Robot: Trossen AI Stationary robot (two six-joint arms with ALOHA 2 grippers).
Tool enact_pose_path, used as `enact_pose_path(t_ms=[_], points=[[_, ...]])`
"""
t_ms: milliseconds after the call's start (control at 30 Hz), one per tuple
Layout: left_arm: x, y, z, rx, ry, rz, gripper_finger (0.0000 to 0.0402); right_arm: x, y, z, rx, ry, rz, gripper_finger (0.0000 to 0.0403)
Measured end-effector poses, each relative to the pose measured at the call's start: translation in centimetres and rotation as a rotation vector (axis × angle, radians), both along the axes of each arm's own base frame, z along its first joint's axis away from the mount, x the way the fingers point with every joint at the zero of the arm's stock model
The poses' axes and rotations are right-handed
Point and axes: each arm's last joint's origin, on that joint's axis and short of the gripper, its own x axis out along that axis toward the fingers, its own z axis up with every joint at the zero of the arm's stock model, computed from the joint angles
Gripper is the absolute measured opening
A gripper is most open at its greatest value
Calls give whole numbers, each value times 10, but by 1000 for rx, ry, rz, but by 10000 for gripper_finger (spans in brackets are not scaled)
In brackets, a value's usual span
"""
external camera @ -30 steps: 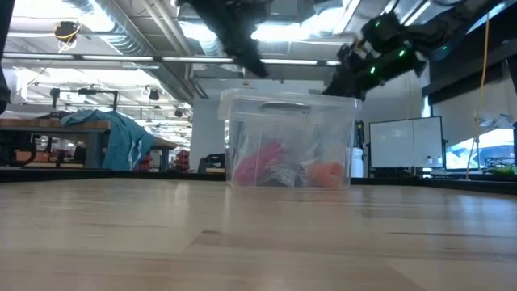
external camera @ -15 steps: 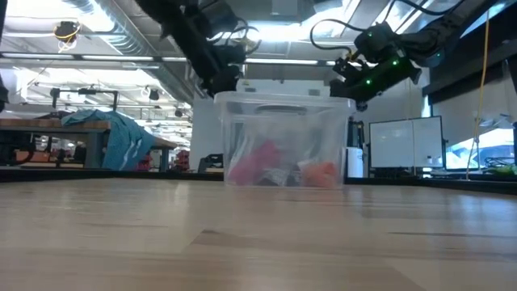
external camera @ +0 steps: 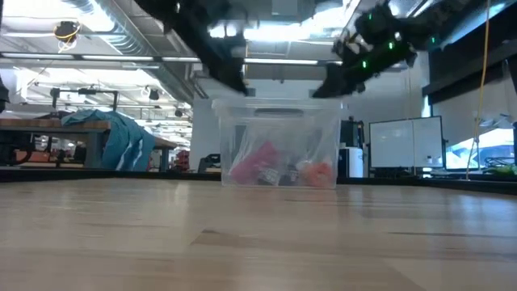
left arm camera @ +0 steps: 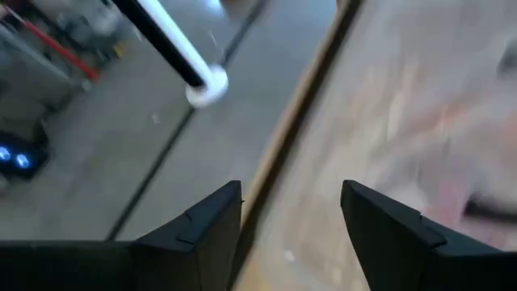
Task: Roll bandage
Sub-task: Return to Home Position
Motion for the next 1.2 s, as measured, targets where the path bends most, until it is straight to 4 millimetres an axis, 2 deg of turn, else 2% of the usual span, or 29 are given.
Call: enact_pose_path(t_ms=[100,300,433,567,633,800,967,1200], points=[[-4,-12,29,44,-84,-24,205,-2,1,29,-5,-8,1,179],[-20,-53,64,32,-196,-92,193,-13,15,79,77,-11,97,178],[-25,-88,61,23,-206,-194,150,-24,39,90,118,-68,204,153],[-42,-116,53,17,-162,-298,96,-39,65,83,114,-87,256,100],[-57,-127,55,10,-216,-327,70,-46,76,74,120,-84,277,71],[-93,-143,40,-64,-366,-385,16,-67,100,55,120,-154,334,9],[-124,-149,23,-92,-529,-382,7,-88,114,37,119,-222,366,19],[-145,-155,-8,-182,-609,-373,3,-113,127,14,147,-320,385,6]])
